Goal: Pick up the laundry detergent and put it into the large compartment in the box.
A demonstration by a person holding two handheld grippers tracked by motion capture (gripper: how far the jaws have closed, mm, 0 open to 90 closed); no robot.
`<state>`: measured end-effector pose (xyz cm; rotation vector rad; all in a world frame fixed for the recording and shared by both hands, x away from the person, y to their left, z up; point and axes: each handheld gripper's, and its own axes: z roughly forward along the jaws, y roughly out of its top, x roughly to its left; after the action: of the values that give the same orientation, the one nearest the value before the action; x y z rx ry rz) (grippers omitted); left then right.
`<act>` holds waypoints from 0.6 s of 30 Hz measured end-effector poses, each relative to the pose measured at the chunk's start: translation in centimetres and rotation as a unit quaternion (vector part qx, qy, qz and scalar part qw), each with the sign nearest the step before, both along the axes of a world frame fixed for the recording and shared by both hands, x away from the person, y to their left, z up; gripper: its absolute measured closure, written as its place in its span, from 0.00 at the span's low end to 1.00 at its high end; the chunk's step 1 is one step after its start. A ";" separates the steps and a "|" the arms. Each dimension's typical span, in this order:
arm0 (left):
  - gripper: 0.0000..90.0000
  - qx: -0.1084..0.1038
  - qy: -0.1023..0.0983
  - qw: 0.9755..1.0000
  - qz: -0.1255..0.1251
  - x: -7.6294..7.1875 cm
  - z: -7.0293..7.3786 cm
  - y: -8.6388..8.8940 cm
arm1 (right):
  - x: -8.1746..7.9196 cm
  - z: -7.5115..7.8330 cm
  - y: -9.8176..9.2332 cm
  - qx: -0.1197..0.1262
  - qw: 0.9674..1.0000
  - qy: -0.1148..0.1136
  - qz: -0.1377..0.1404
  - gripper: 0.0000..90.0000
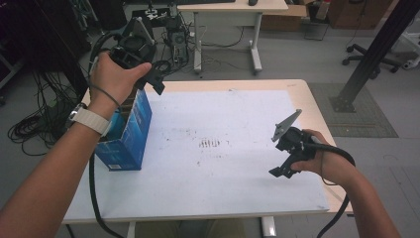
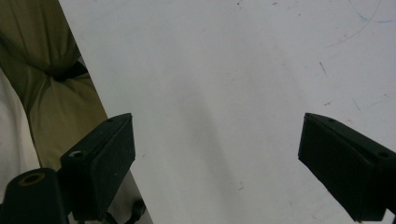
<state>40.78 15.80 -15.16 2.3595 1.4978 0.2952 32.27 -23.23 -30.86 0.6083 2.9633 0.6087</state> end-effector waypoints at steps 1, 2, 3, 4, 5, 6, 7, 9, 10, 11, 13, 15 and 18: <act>0.10 -0.001 -0.001 1.000 -0.002 0.0 -0.1 -0.2 | 0.0 0.0 0.0 0.000 1.000 0.000 0.000 0.12; 0.10 -0.001 0.000 1.000 -0.006 0.0 -0.1 -0.3 | 0.0 0.0 0.0 0.000 1.000 0.000 -0.001 0.12; 0.10 -0.002 -0.001 1.000 -0.008 0.0 -0.2 -0.5 | -0.1 0.0 -0.1 0.000 1.000 -0.001 -0.001 0.12; 0.10 -0.001 -0.001 1.000 -0.010 -0.1 -0.3 -0.7 | -0.1 0.1 -0.1 0.000 1.000 0.000 -0.002 0.12; 0.10 -0.001 -0.001 1.000 -0.012 -0.1 -0.4 -0.9 | -0.1 0.1 -0.1 0.000 1.000 0.000 -0.002 0.12; 0.10 -0.001 -0.001 1.000 -0.016 -0.1 -0.4 -1.1 | -0.1 0.1 -0.1 0.000 1.000 -0.001 -0.001 0.12; 0.10 -0.001 -0.001 1.000 -0.020 -0.2 -0.5 -1.3 | -0.1 0.1 0.0 0.001 1.000 -0.001 -0.001 0.12; 0.10 -0.002 0.001 1.000 -0.028 -0.2 -0.8 -1.8 | -0.2 0.2 0.0 0.001 1.000 -0.001 -0.002 0.12; 0.10 -0.003 0.001 1.000 -0.031 -0.3 -0.9 -2.0 | -0.2 0.1 0.0 0.002 1.000 -0.001 -0.001 0.12; 0.10 -0.003 0.001 0.999 -0.035 -0.3 -1.0 -2.2 | -0.2 0.1 0.0 0.002 1.000 -0.001 -0.001 0.12; 0.10 -0.003 0.003 0.999 -0.040 -0.3 -1.1 -2.6 | -0.2 0.1 0.0 0.000 1.000 -0.001 0.000 0.12; 0.10 -0.004 0.003 0.999 -0.043 -0.4 -1.2 -2.8 | -0.2 0.1 -0.1 0.001 1.000 0.000 -0.001 0.12; 0.10 -0.007 0.003 0.999 -0.045 -0.4 -1.4 -3.1 | -0.2 0.0 -0.2 0.002 1.000 -0.001 -0.004 0.12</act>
<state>40.38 12.75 -16.59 2.4114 1.3867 0.2545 32.04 -23.44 -30.81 0.6183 2.9569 0.6156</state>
